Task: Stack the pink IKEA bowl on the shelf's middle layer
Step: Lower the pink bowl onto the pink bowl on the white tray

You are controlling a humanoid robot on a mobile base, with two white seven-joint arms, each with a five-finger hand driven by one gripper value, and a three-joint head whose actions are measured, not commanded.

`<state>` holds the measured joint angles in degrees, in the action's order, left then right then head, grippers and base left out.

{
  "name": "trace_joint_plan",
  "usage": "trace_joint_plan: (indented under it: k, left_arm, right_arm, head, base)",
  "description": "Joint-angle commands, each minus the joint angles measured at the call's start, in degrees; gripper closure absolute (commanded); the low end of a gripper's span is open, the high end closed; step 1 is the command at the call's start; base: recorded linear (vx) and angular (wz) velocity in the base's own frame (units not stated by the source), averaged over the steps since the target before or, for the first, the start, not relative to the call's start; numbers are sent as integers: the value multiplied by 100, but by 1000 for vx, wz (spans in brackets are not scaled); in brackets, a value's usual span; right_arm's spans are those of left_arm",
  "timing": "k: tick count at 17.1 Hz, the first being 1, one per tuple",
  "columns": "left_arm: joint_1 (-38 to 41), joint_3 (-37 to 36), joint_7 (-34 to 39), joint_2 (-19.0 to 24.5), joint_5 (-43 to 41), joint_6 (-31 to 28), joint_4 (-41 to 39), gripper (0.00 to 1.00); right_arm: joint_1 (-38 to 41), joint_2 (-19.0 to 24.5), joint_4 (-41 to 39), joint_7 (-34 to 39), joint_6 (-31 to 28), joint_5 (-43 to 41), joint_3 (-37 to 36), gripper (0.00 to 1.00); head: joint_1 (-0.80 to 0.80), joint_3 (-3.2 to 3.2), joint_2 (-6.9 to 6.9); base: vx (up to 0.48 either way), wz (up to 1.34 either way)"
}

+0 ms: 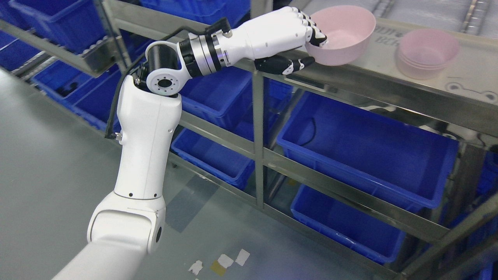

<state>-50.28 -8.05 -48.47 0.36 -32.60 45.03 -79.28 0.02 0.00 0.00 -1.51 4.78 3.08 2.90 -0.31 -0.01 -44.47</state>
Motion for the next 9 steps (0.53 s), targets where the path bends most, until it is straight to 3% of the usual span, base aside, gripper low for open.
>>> trace_joint_plan:
  k: [1,9]
  left_arm:
    - [-825,155,-22,481,-894,-3,992,98]
    - [-922,76,-49,456,-1969,-3,1565,98]
  right_arm:
    - [130,-100,-100,1,-3,0,0,0]
    - [130,-100,-100,1,-3,0,0,0]
  head:
    - [0,0,0]
    - [0,0,0]
  base:
    - [94,-872]
    - [84,-691]
